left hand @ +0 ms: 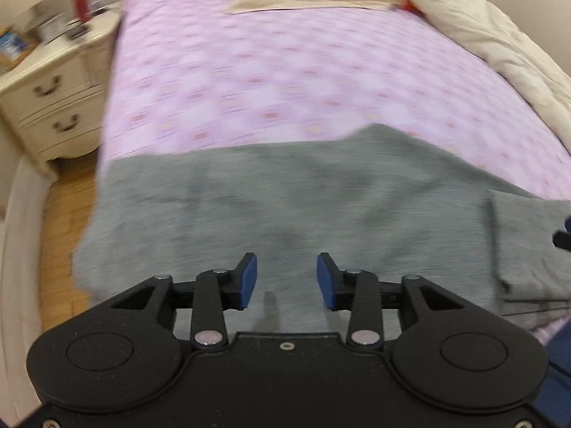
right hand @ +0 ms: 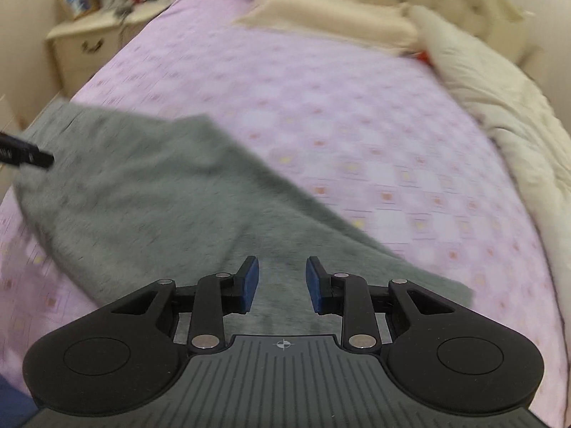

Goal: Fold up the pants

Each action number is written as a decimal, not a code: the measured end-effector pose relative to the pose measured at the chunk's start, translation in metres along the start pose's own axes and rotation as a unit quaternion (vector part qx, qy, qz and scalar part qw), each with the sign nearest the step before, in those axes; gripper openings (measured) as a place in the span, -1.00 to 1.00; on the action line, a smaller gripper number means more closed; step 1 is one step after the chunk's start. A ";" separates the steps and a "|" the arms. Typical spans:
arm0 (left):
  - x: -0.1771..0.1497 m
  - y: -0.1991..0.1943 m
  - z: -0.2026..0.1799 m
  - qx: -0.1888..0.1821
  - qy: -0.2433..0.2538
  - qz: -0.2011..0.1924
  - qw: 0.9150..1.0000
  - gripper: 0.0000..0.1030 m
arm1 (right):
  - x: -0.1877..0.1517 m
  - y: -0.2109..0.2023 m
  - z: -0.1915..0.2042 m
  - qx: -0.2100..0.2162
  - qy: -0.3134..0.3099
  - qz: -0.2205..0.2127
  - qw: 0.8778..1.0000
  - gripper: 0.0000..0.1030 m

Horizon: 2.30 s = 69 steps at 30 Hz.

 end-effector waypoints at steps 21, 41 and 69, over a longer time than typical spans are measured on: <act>-0.048 0.012 0.097 -0.033 -0.127 0.003 0.991 0.27 | 0.002 0.069 -0.013 0.107 0.150 0.144 0.972 -0.41; -0.047 0.043 0.125 -0.060 -0.252 -0.013 0.966 0.79 | 0.011 0.071 -0.004 0.085 0.100 0.140 0.981 -0.30; 0.008 -0.074 0.039 0.000 -0.113 -0.166 0.980 -0.38 | 0.006 0.071 -0.024 0.123 0.174 0.128 0.969 -0.31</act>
Point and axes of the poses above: each gripper's, at about its wrist camera, not at the fingertips, and y roughly the way its jaws point, z to its left, x to its top, the point moved 2 cm from there along y, roughly the way its jaws point, and after that the axes turned 3 degrees about y, right-handed, at the moved point
